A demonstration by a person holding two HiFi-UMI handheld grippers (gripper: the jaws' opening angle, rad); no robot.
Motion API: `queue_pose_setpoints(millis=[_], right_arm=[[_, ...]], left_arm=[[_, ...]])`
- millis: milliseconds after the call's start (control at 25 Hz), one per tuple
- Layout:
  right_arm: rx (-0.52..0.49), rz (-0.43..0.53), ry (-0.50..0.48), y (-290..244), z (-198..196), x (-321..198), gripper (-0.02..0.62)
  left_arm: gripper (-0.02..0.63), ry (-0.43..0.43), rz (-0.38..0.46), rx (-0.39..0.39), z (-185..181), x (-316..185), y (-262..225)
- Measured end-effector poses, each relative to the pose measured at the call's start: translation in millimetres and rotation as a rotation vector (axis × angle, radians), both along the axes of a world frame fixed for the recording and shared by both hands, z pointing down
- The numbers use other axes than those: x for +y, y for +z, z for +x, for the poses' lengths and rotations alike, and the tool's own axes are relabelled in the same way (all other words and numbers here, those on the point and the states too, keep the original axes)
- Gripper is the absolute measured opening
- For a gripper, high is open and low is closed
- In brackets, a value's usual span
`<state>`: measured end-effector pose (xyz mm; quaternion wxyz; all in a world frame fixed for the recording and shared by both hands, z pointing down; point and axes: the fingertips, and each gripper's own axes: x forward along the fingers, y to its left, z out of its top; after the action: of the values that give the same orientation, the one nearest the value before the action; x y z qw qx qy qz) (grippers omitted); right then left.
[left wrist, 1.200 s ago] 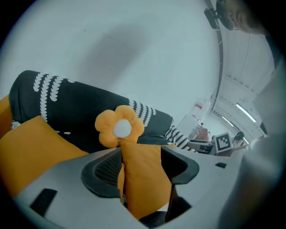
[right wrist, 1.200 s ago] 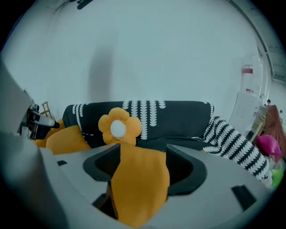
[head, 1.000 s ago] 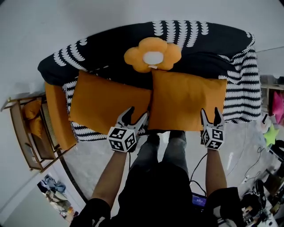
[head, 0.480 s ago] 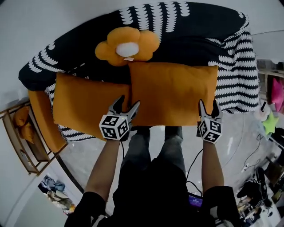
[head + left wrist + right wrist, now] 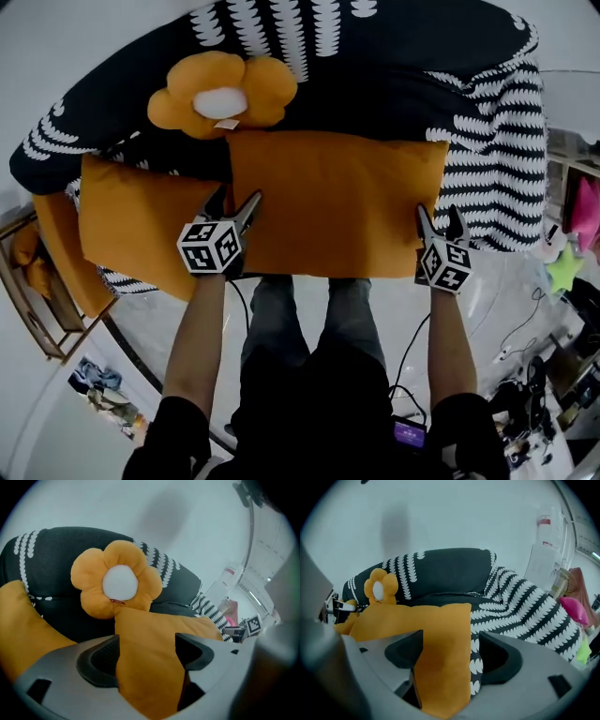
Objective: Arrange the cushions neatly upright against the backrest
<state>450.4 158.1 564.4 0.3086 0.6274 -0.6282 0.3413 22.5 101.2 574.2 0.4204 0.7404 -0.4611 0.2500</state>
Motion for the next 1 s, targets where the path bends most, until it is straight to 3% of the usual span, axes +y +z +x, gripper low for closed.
queue_pose_setpoints(millis=[280, 440, 520, 800, 840, 1000], right_arm=[[-0.098, -0.050, -0.007, 39.5, 8.1, -7.2, 0.443], [-0.217, -0.083, 0.023, 53.7, 7.1, -9.0, 0.454], [-0.285, -0.105, 0.036, 59.3, 5.9, -8.9, 0.455], [-0.401, -0.131, 0.085, 75.4, -2.3, -8.2, 0.453], [-0.406, -0.126, 0.083, 76.0, -5.4, -7.7, 0.439], [-0.391, -0.127, 0.036, 72.8, -19.8, -4.0, 0.312]], left_arm=[[0.418, -0.011, -0.117, -0.050, 15.7, -7.2, 42.4], [0.432, -0.006, -0.140, -0.115, 17.7, -9.1, 57.3], [0.483, -0.029, -0.152, -0.134, 13.3, -9.9, 63.7], [0.497, -0.064, -0.204, -0.034, 16.6, -8.0, 75.8], [0.490, -0.062, -0.206, -0.021, 20.1, -7.6, 75.8], [0.344, -0.060, -0.199, 0.011, 32.8, -0.5, 68.8]])
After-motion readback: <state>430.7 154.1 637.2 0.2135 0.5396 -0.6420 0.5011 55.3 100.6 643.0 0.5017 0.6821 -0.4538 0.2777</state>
